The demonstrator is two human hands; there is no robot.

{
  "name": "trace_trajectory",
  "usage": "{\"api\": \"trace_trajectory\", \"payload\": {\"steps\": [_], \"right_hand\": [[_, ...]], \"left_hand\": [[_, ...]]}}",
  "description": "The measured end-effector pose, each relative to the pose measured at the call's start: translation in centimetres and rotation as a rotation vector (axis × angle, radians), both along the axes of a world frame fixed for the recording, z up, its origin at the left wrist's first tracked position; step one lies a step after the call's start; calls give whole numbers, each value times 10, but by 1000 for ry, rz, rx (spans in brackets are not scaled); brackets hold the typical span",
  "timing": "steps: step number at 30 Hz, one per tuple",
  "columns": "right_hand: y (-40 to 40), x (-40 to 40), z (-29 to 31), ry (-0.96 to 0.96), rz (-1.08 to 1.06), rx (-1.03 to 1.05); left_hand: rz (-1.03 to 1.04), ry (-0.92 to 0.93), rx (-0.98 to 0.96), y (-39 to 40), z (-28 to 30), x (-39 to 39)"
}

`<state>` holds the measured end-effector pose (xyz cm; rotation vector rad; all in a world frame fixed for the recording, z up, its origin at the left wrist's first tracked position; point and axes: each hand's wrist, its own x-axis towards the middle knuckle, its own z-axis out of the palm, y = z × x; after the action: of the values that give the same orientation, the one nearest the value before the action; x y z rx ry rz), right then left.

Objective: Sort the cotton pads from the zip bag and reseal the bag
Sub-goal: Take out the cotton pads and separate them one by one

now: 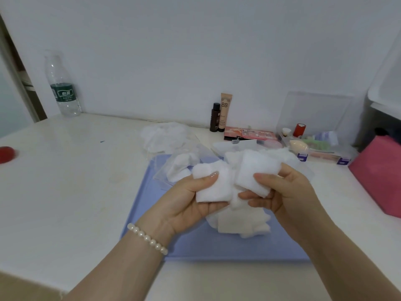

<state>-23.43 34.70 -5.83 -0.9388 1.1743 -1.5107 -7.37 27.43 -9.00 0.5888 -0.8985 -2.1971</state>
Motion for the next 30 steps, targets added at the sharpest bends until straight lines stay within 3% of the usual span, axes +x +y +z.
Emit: {"api": "trace_trajectory", "payload": {"steps": [3,7,14,19,30], "right_hand": [[4,3,5,34,7,-86],[5,15,2,73,95,-29],[-2,26,-13,73,-60,22],[0,29,-10,17,-3,-14],[-3,30,-21,212,-165,-31]], "left_hand": [[47,-52,-50,0,-2,-2],[66,-100,-118,2,-5,-6],[44,-74,-185,6,-6,-12],[62,-81,-256,6,-7,-14],[47,51,14,5,-5,-17]]}}
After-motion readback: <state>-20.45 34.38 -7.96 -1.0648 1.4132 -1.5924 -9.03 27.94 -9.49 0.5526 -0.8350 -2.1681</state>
